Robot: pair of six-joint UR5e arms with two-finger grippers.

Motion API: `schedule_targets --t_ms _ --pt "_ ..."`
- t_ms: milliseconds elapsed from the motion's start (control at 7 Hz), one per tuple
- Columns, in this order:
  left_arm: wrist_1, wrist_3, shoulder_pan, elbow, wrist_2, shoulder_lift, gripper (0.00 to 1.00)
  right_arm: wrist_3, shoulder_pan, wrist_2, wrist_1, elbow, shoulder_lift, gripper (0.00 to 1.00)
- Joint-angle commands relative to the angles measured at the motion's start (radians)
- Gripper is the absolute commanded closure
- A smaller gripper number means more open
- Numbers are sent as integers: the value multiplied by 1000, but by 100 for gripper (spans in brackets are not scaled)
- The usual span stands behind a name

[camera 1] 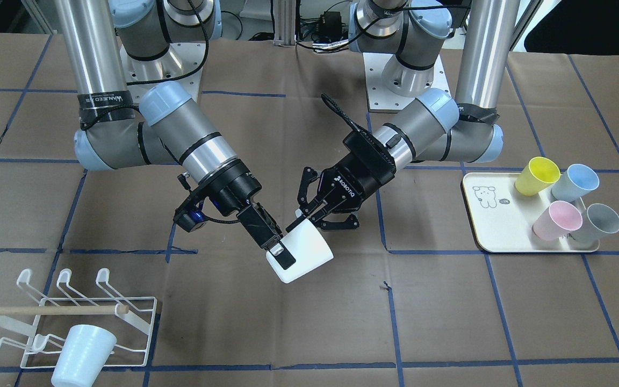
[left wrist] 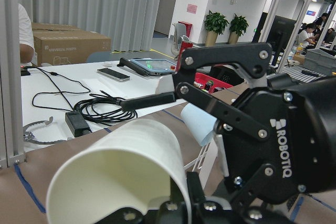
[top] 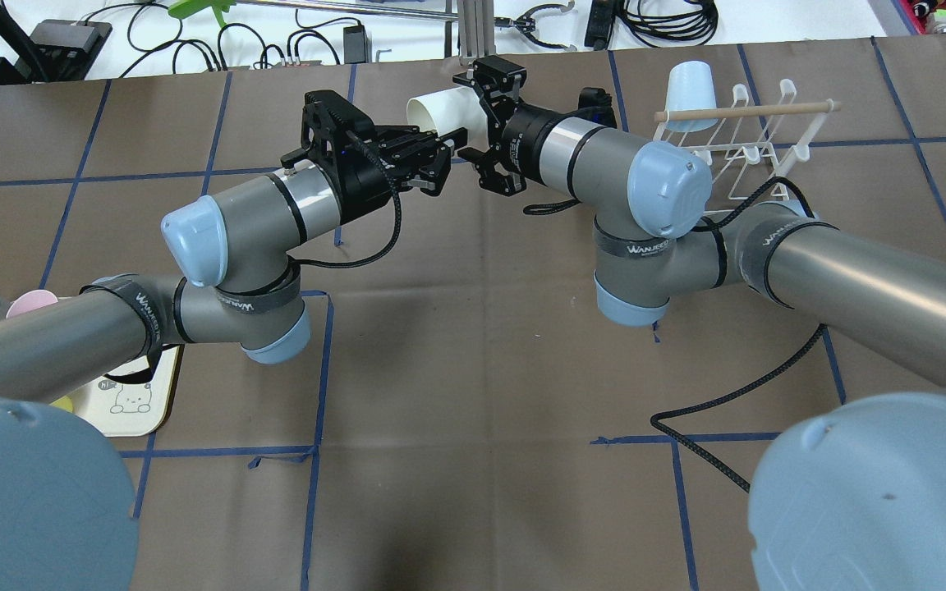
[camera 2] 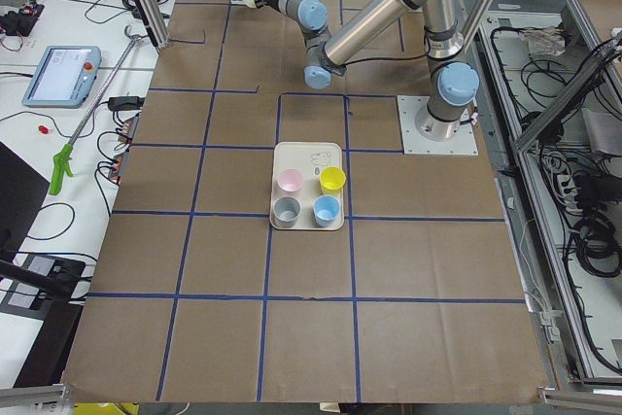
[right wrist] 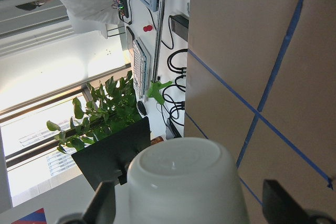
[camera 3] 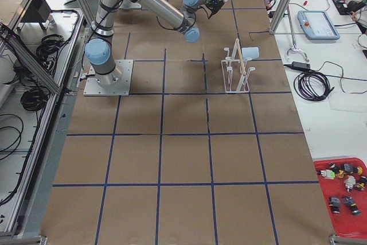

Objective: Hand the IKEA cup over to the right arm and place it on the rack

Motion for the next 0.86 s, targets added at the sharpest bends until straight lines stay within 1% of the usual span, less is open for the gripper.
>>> schedule_targets --t_ms 0,286,429,571,714 --pt "0 1 0 1 1 1 94 -1 9 0 17 -10 6 3" --pt "0 -1 0 2 7 -1 94 0 15 0 17 -23 18 4" --pt "0 1 0 2 7 -1 94 0 15 2 17 -23 19 7" --pt "0 -1 0 2 7 -1 94 0 15 2 17 -26 18 17" --pt "0 -1 0 4 7 -1 93 2 15 5 16 -30 18 33"
